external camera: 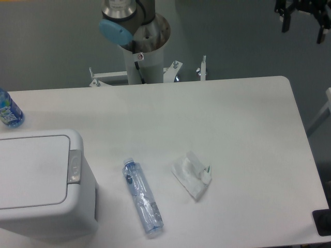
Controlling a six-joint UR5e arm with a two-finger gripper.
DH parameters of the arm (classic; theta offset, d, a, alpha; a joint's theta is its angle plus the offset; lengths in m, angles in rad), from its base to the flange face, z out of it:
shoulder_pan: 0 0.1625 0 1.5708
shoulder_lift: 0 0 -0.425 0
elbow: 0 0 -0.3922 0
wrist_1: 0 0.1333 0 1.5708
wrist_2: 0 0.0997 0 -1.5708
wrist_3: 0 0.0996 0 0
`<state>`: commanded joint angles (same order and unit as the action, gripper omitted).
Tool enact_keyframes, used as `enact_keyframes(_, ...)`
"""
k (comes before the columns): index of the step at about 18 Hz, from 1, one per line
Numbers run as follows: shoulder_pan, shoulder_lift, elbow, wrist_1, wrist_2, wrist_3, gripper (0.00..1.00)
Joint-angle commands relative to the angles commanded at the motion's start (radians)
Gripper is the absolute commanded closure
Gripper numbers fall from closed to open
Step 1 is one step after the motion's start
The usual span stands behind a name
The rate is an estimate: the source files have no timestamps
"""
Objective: Open the trash can
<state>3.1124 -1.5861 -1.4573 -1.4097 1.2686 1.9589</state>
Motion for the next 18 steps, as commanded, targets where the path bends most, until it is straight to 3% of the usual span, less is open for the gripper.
enact_keyframes(9,-0.002,0.002,-0.002,0.000,0.000,-0.015,0.00)
enact_keyframes(15,-0.043,0.000,0.002,0.015,-0.003,-0.141,0.00)
enact_keyframes(18,-0.078,-0.003,0.002,0.044,-0.005,-0.303,0.00)
